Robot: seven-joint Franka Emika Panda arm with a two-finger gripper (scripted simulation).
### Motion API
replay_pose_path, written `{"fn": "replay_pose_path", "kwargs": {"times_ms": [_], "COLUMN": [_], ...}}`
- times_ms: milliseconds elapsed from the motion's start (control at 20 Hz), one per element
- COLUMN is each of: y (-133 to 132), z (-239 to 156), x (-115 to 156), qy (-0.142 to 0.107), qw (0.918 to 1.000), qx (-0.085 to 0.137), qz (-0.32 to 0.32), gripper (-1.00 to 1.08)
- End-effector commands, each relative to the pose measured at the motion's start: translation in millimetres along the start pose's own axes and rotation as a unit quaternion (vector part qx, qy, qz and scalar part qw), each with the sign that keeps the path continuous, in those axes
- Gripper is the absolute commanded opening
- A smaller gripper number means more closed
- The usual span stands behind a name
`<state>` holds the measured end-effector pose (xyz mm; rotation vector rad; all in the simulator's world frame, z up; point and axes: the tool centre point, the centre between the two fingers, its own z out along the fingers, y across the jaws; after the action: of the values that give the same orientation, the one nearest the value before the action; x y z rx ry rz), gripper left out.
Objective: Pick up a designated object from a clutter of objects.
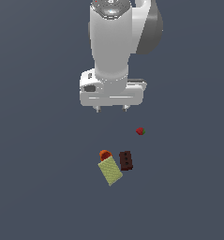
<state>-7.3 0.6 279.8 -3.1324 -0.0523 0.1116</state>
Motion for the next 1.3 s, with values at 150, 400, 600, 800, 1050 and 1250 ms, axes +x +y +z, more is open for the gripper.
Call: {"fn": "replay_pose_path", "kwargs": {"times_ms": [150,400,600,800,1050,1250], "y": [-3,-10,-17,-28,-42,-51], "z": [11,31,56,88,131,159], "x": [11,29,48,69,92,104], "qy": [0.002,0.006,0.011,0.017,0.025,0.030], "qw": [1.0000,1.0000,0.9999,0.9998,0.9996,0.9995], "qx": [-0.002,-0.004,-0.006,-0.007,-0.007,-0.006], "qz": [-0.001,-0.003,-0.005,-0.008,-0.011,-0.013], "gripper": [1.00,1.00,1.00,1.00,1.00,1.00]}}
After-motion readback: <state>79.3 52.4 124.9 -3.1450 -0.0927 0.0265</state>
